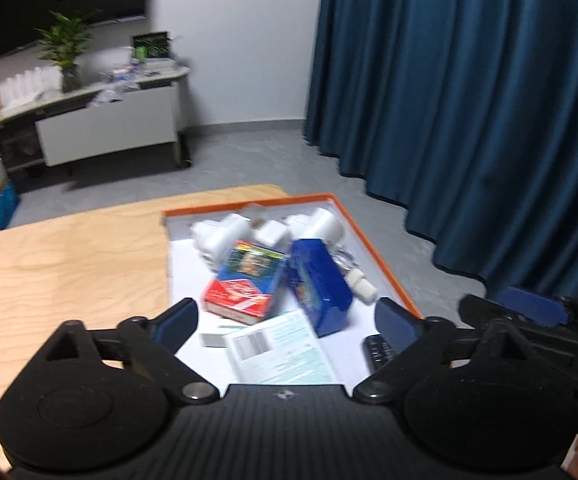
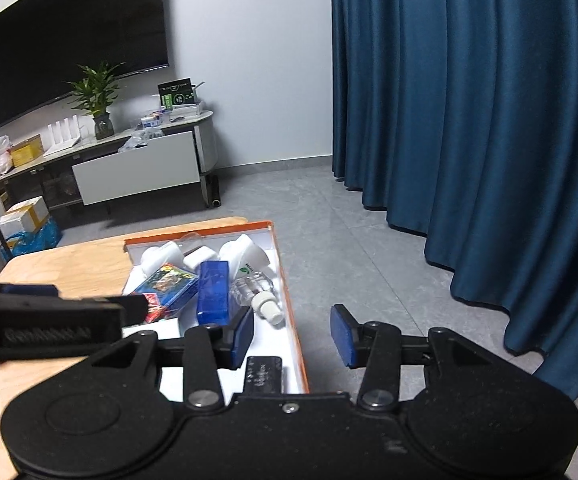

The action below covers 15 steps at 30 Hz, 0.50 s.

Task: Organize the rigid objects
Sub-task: 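Lower the pill bottle and black charger into the white box and open both grippers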

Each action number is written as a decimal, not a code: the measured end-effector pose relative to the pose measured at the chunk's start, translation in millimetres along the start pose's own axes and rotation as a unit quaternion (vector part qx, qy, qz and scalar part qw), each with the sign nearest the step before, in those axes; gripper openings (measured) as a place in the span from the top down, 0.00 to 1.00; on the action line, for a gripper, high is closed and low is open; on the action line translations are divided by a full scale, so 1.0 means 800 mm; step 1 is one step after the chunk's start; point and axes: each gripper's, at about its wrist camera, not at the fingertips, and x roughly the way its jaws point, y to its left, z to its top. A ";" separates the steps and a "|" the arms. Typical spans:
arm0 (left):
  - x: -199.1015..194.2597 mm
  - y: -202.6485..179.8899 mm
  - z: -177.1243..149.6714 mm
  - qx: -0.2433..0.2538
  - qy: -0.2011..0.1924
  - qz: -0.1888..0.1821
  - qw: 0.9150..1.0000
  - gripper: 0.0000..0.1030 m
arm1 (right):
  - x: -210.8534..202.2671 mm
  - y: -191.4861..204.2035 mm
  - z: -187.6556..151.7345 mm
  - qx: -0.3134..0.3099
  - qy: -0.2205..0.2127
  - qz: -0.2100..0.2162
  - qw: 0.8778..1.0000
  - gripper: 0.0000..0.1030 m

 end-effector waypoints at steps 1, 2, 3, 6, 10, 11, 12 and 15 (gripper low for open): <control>-0.006 0.002 0.000 -0.001 -0.002 0.009 1.000 0.00 | -0.004 0.001 -0.001 0.000 -0.001 0.001 1.000 0.47; -0.012 0.003 -0.001 -0.001 -0.002 0.019 1.000 0.00 | -0.008 0.002 -0.002 0.000 -0.001 0.004 1.000 0.46; -0.017 0.006 -0.002 -0.001 0.000 0.027 1.000 0.00 | -0.012 0.004 -0.003 -0.001 0.000 0.007 1.000 0.46; -0.031 0.013 -0.009 -0.007 0.004 0.039 0.999 0.00 | -0.021 0.008 -0.006 0.000 0.004 0.020 1.000 0.46; -0.043 0.016 -0.020 -0.006 0.011 0.057 0.998 0.00 | -0.030 0.016 -0.012 -0.005 0.010 0.028 1.000 0.46; -0.045 0.017 -0.021 -0.008 0.014 0.057 0.998 0.00 | -0.033 0.016 -0.013 -0.003 0.010 0.030 1.000 0.46; -0.049 0.019 -0.023 -0.012 0.015 0.056 0.998 0.00 | -0.034 0.017 -0.014 -0.002 0.010 0.031 0.999 0.46; -0.055 0.021 -0.025 -0.016 0.014 0.065 0.998 0.00 | -0.038 0.019 -0.018 -0.002 0.016 0.034 0.999 0.46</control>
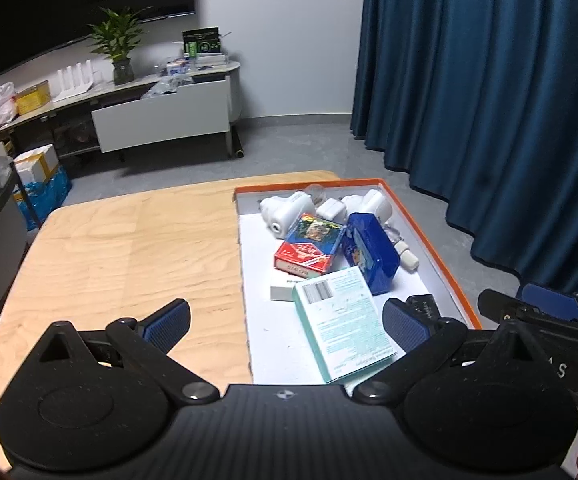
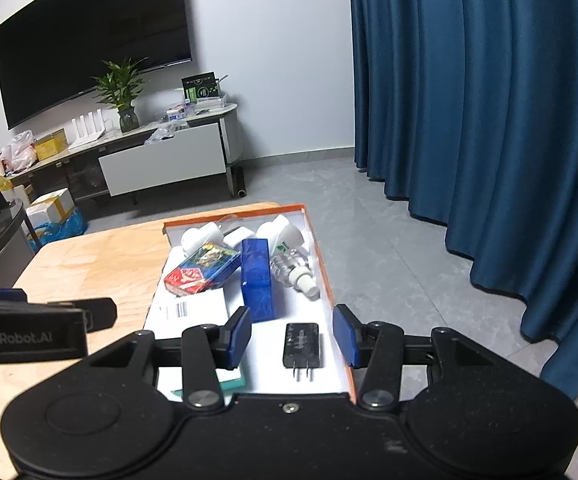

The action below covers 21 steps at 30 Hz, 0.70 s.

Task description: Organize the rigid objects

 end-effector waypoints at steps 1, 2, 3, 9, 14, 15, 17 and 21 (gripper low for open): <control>-0.001 0.000 0.000 0.001 0.000 0.002 1.000 0.00 | -0.002 0.001 -0.002 -0.001 0.001 0.001 1.000 0.46; -0.002 0.001 -0.001 0.000 -0.001 0.002 1.000 0.00 | -0.002 0.002 -0.003 -0.002 0.003 0.001 1.000 0.46; -0.004 0.001 -0.002 -0.002 -0.002 0.000 1.000 0.00 | -0.004 0.003 -0.004 -0.004 0.003 0.001 1.000 0.46; -0.010 0.000 -0.007 0.000 -0.007 0.000 1.000 0.00 | -0.011 0.006 -0.006 -0.005 -0.001 0.003 1.000 0.46; -0.008 0.001 -0.009 -0.002 -0.005 0.000 1.000 0.00 | -0.012 0.007 -0.007 -0.004 0.000 0.003 1.000 0.46; -0.008 0.003 -0.009 -0.003 -0.003 0.000 1.000 0.00 | -0.012 0.007 -0.007 -0.004 0.000 0.003 1.000 0.46; -0.006 0.003 -0.010 -0.004 -0.001 0.002 1.000 0.00 | -0.011 0.007 -0.007 -0.004 0.001 0.004 1.000 0.46; -0.004 0.007 -0.011 -0.008 0.003 -0.002 1.000 0.00 | -0.009 0.011 -0.008 -0.006 0.004 0.006 1.000 0.46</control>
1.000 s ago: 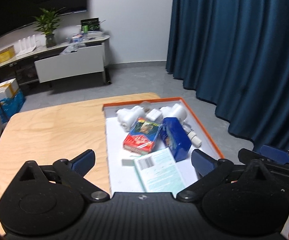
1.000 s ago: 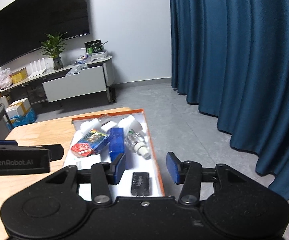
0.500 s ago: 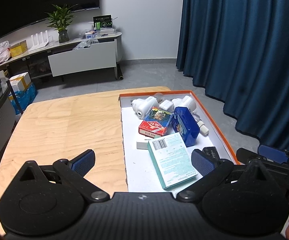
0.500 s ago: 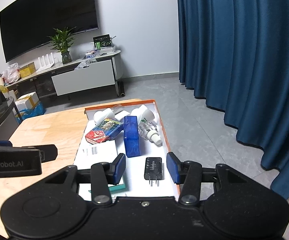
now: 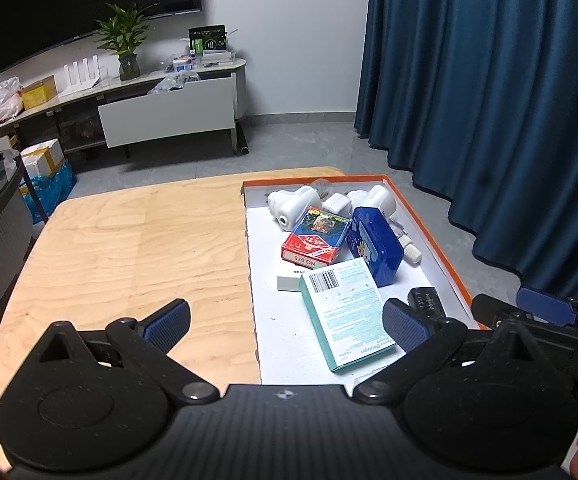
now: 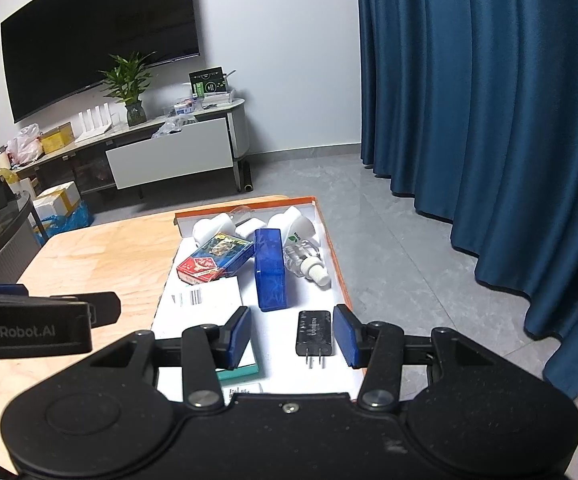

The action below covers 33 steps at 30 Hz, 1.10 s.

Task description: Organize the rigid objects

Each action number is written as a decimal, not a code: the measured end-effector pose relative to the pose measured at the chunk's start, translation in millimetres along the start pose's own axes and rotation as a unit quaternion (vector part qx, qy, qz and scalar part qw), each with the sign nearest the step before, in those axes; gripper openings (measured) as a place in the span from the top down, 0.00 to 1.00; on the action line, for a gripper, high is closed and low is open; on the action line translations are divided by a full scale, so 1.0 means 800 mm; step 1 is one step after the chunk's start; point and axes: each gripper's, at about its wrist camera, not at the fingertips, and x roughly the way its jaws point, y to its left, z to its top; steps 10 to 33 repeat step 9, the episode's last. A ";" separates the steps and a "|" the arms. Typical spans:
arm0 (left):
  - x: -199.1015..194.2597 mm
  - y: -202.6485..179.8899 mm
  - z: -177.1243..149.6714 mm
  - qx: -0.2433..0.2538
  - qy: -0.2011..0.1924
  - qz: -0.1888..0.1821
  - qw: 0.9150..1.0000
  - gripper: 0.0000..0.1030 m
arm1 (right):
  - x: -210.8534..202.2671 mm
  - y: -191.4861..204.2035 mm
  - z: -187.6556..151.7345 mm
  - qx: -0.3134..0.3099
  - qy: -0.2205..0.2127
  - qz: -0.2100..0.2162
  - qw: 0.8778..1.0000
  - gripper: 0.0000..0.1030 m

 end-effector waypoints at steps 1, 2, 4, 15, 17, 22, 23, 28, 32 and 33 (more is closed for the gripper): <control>0.000 0.001 0.000 -0.001 -0.002 -0.004 1.000 0.00 | 0.001 0.001 -0.001 0.000 0.001 0.000 1.000 0.46; -0.001 0.001 -0.001 0.000 -0.005 -0.007 1.000 0.00 | 0.001 0.001 -0.001 0.001 0.001 0.000 1.000 0.46; -0.002 0.001 -0.002 0.002 -0.011 -0.004 1.000 0.00 | 0.003 0.000 0.000 0.001 0.002 0.000 1.000 0.46; 0.004 0.005 -0.001 -0.001 0.003 -0.002 1.000 0.00 | 0.006 0.002 -0.004 0.003 0.005 -0.003 1.000 0.46; 0.004 0.005 -0.001 -0.001 0.003 -0.002 1.000 0.00 | 0.006 0.002 -0.004 0.003 0.005 -0.003 1.000 0.46; 0.004 0.005 -0.001 -0.001 0.003 -0.002 1.000 0.00 | 0.006 0.002 -0.004 0.003 0.005 -0.003 1.000 0.46; 0.004 0.005 -0.001 -0.001 0.003 -0.002 1.000 0.00 | 0.006 0.002 -0.004 0.003 0.005 -0.003 1.000 0.46; 0.004 0.005 -0.001 -0.001 0.003 -0.002 1.000 0.00 | 0.006 0.002 -0.004 0.003 0.005 -0.003 1.000 0.46; 0.004 0.005 -0.001 -0.001 0.003 -0.002 1.000 0.00 | 0.006 0.002 -0.004 0.003 0.005 -0.003 1.000 0.46; 0.004 0.005 -0.001 -0.001 0.003 -0.002 1.000 0.00 | 0.006 0.002 -0.004 0.003 0.005 -0.003 1.000 0.46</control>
